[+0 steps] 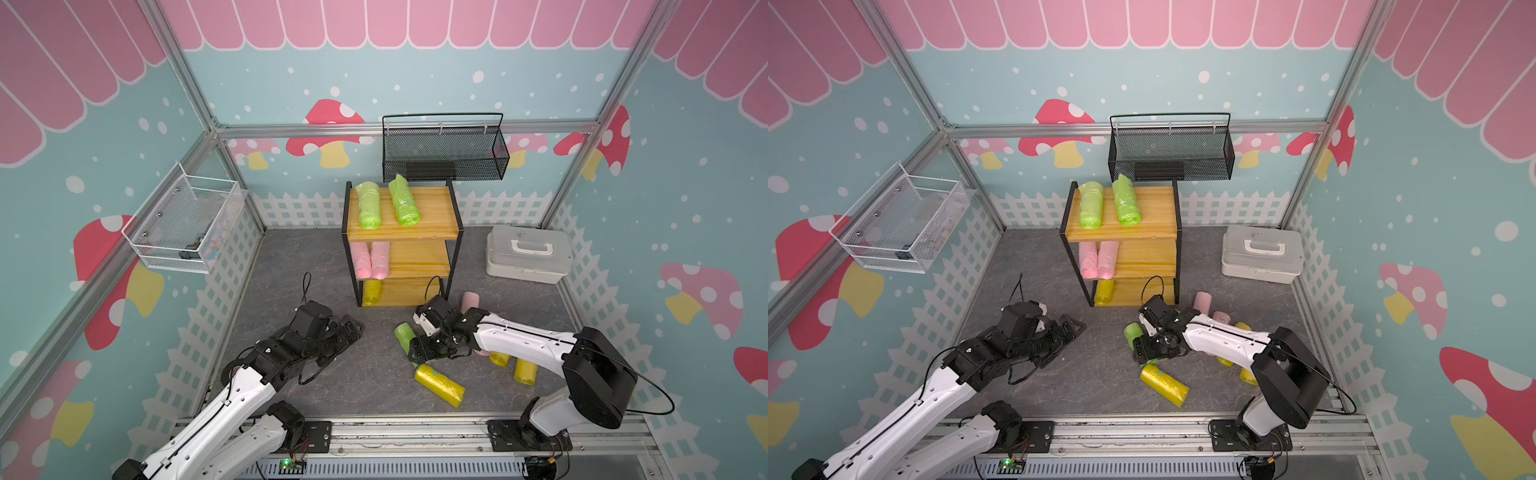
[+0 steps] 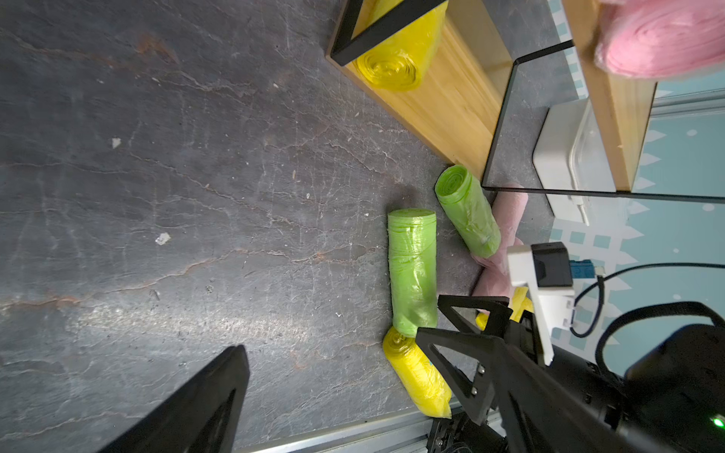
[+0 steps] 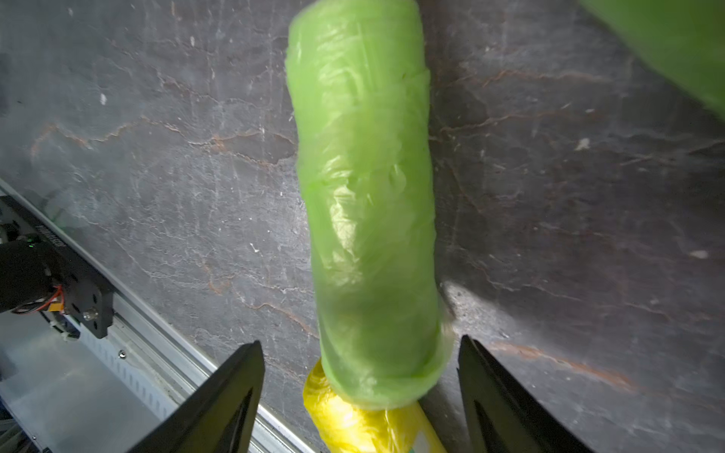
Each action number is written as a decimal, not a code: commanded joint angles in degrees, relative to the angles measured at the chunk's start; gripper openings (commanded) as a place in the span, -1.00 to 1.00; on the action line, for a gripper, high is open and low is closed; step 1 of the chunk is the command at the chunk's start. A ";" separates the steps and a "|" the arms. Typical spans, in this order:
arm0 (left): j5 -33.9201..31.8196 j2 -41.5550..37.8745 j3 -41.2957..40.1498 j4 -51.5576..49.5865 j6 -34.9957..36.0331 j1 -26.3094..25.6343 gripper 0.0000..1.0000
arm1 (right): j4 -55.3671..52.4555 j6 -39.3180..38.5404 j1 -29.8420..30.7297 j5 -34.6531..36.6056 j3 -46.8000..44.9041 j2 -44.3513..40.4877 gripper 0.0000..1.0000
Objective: Sort the rolls of trash bags by color and place them on the shelf
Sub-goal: Pick up the roll of trash bags from the center of the board.
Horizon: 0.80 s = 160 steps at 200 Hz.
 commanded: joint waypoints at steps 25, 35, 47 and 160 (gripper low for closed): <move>0.38 -0.89 -1.50 2.36 -2.02 -0.73 0.97 | -3.26 -0.46 2.37 5.51 3.97 5.62 0.46; 0.70 -0.97 -1.99 2.96 -2.51 -0.87 0.97 | -3.16 -0.30 2.34 5.89 4.06 6.34 0.40; 1.04 -1.06 -2.48 3.71 -2.97 -1.10 0.97 | -3.22 -0.12 2.50 6.33 4.23 7.00 0.30; 4.18 -2.18 -5.55 11.05 -4.68 -1.50 0.98 | -6.21 0.61 2.94 11.35 5.69 5.56 -0.71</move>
